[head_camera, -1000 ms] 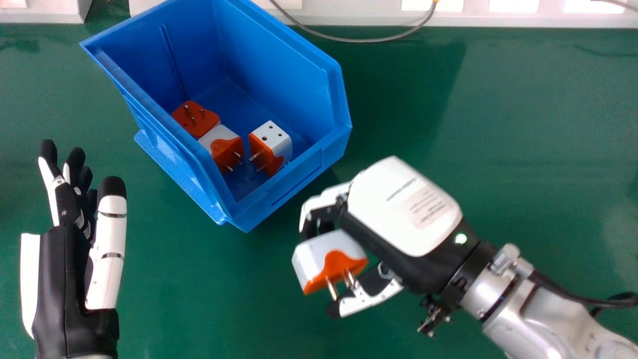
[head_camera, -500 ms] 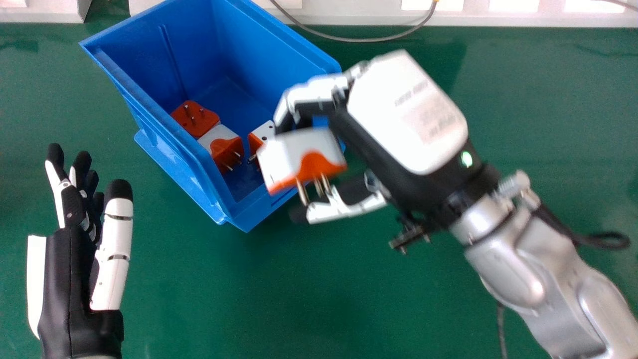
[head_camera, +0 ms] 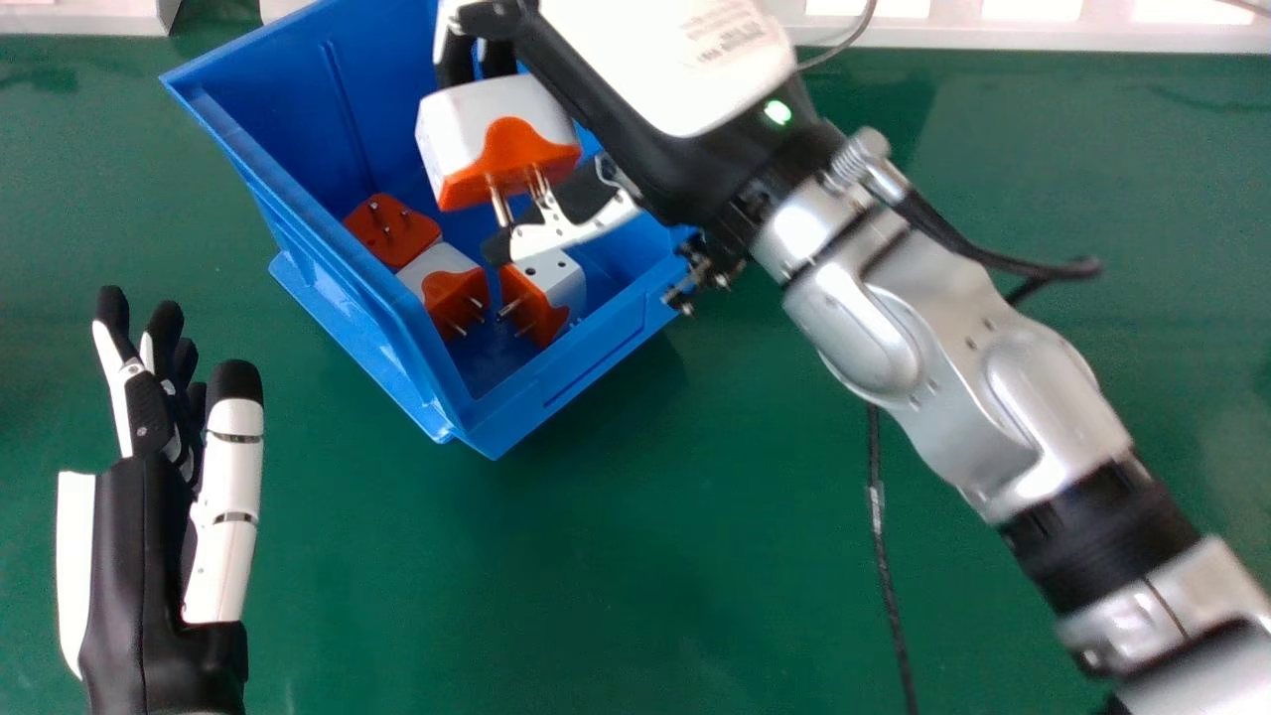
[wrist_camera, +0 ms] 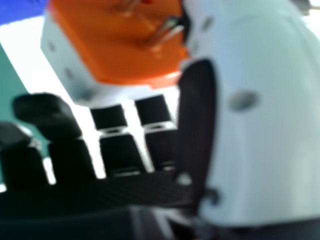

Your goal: Pick all objects and put in blue box

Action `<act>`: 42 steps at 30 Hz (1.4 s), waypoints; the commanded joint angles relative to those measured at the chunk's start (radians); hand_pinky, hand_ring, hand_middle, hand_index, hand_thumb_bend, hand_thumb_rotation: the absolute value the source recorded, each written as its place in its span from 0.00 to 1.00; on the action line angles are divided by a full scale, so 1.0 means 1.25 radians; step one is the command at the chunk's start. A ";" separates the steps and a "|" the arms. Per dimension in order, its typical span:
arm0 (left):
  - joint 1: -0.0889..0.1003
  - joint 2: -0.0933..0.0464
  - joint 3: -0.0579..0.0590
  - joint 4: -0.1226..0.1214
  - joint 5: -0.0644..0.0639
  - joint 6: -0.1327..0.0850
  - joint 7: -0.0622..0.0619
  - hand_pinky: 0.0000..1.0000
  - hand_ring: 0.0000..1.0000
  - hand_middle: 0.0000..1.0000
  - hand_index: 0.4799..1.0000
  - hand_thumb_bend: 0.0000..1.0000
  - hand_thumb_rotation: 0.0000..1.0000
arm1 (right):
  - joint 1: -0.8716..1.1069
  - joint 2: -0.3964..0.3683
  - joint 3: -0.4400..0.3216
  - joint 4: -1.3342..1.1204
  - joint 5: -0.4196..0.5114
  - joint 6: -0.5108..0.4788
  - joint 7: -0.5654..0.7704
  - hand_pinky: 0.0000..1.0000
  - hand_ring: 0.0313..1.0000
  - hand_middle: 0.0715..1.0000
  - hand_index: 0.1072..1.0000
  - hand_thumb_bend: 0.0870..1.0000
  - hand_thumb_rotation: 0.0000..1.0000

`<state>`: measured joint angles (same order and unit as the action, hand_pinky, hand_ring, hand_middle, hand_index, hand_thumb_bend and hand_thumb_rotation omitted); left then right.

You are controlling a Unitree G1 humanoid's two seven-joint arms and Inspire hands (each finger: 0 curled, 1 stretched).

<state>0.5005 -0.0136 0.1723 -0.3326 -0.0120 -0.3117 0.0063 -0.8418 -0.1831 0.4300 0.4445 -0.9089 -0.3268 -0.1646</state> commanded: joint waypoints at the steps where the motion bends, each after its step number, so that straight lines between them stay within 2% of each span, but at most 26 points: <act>1: 0.009 0.002 -0.001 -0.028 -0.020 0.003 -0.007 1.00 1.00 1.00 1.00 0.41 0.80 | -0.068 0.020 0.010 0.053 0.004 -0.001 -0.029 0.08 0.11 0.15 0.41 0.45 0.14; 3: 0.012 0.007 0.002 -0.023 -0.021 -0.006 -0.013 1.00 1.00 1.00 1.00 0.42 0.79 | -0.096 0.034 0.024 0.108 0.005 0.005 -0.034 0.10 0.13 0.18 0.41 0.45 0.14; 4: 0.015 0.009 0.003 -0.023 -0.013 -0.007 -0.011 1.00 1.00 1.00 1.00 0.43 0.79 | -0.107 0.041 0.031 0.131 0.003 0.014 -0.038 0.10 0.14 0.19 0.41 0.45 0.13; 6: 0.020 0.009 0.006 -0.028 0.010 -0.005 0.000 1.00 1.00 1.00 1.00 0.46 0.83 | -0.133 0.063 0.046 0.192 0.000 0.032 -0.046 0.11 0.15 0.19 0.41 0.45 0.14; 8: 0.023 0.009 0.008 -0.030 0.026 -0.005 0.007 1.00 1.00 1.00 1.00 0.48 0.85 | -0.151 0.077 0.056 0.234 0.003 0.042 -0.046 0.12 0.16 0.21 0.41 0.45 0.14; 9: 0.026 0.009 0.007 -0.032 0.026 -0.004 0.007 1.00 1.00 1.00 1.00 0.48 0.86 | -0.158 0.083 0.061 0.251 0.004 0.047 -0.049 0.16 0.22 0.28 0.41 0.45 0.14; 10: 0.028 0.009 0.007 -0.034 0.029 -0.003 0.008 1.00 1.00 1.00 1.00 0.49 0.86 | -0.168 0.091 0.067 0.272 0.003 0.060 -0.047 0.16 0.22 0.28 0.41 0.45 0.14; 13: 0.036 0.005 0.006 -0.045 0.038 0.007 0.013 1.00 1.00 1.00 1.00 0.50 0.88 | -0.197 0.117 0.083 0.339 0.003 0.092 -0.042 0.21 0.28 0.35 0.42 0.45 0.15; 15: 0.040 0.004 0.005 -0.048 0.039 0.008 0.012 1.00 1.00 1.00 1.00 0.53 0.88 | -0.214 0.130 0.097 0.379 0.000 0.107 -0.045 0.22 0.29 0.35 0.42 0.44 0.15; 17: 0.044 0.002 0.003 -0.049 0.044 0.004 0.015 1.00 1.00 1.00 1.00 0.54 0.86 | -0.226 0.141 0.110 0.412 -0.002 0.116 -0.056 0.21 0.28 0.33 0.41 0.44 0.15; 21: 0.050 -0.001 -0.004 -0.053 0.049 -0.002 0.019 1.00 1.00 1.00 1.00 0.50 0.85 | -0.241 0.158 0.133 0.462 -0.002 0.134 -0.059 0.19 0.26 0.32 0.41 0.44 0.15; 23: 0.053 -0.005 -0.009 -0.059 0.049 0.002 0.021 1.00 1.00 1.00 1.00 0.48 0.85 | -0.246 0.162 0.149 0.482 -0.008 0.136 -0.070 0.20 0.27 0.34 0.42 0.45 0.15; 25: 0.058 -0.009 -0.013 -0.068 0.050 0.010 0.024 1.00 1.00 1.00 1.00 0.48 0.85 | -0.248 0.163 0.165 0.499 -0.016 0.134 -0.088 0.14 0.19 0.26 0.42 0.45 0.14; 26: 0.060 -0.011 -0.015 -0.071 0.052 0.013 0.026 1.00 1.00 1.00 1.00 0.47 0.85 | -0.248 0.163 0.171 0.505 -0.015 0.131 -0.092 0.13 0.17 0.34 0.42 0.46 0.07; 27: 0.061 -0.012 -0.016 -0.073 0.053 0.013 0.026 1.00 1.00 1.00 1.00 0.46 0.85 | -0.247 0.163 0.172 0.512 -0.010 0.125 -0.094 0.13 0.17 0.37 0.42 0.47 0.04; 29: 0.061 -0.012 -0.017 -0.071 0.047 0.009 0.024 1.00 1.00 1.00 1.00 0.42 0.86 | -0.242 0.165 0.165 0.522 0.009 0.109 -0.099 0.13 0.19 0.39 0.44 0.47 0.01; 30: 0.061 -0.013 -0.017 -0.072 0.046 0.010 0.025 1.00 1.00 1.00 1.00 0.42 0.86 | -0.241 0.166 0.160 0.527 0.020 0.102 -0.096 0.15 0.24 0.41 0.46 0.47 0.01; 33: 0.063 -0.019 -0.020 -0.082 0.061 0.023 0.034 1.00 1.00 1.00 1.00 0.40 0.86 | -0.232 0.171 0.144 0.531 0.048 0.097 -0.081 0.23 0.35 0.47 0.46 0.46 0.00; 35: 0.061 -0.021 -0.023 -0.085 0.065 0.028 0.039 1.00 1.00 1.00 1.00 0.40 0.86 | -0.231 0.173 0.145 0.530 0.056 0.106 -0.069 0.33 0.39 0.49 0.43 0.46 0.00; 38: 0.058 -0.019 -0.026 -0.086 0.071 0.032 0.042 1.00 1.00 1.00 1.00 0.40 0.86 | -0.232 0.172 0.160 0.525 0.044 0.123 -0.058 0.49 0.53 0.59 0.43 0.45 0.13; 40: 0.054 -0.019 -0.027 -0.082 0.064 0.029 0.039 1.00 1.00 1.00 1.00 0.38 0.86 | -0.228 0.170 0.167 0.520 0.038 0.129 -0.065 0.50 0.56 0.62 0.57 0.48 0.34; 41: 0.052 -0.020 -0.026 -0.080 0.060 0.028 0.039 1.00 1.00 1.00 1.00 0.40 0.86 | -0.227 0.171 0.167 0.517 0.038 0.136 -0.061 0.52 0.58 0.65 0.62 0.50 0.40; 42: 0.052 -0.020 -0.026 -0.079 0.061 0.028 0.039 1.00 1.00 1.00 1.00 0.38 0.86 | -0.224 0.172 0.169 0.513 0.037 0.144 -0.058 0.56 0.63 0.69 0.67 0.53 0.46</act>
<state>0.5635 -0.0380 0.1416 -0.4106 0.0674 -0.2684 0.0491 -1.0946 0.0299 0.6413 1.1189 -0.8688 -0.1572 -0.2314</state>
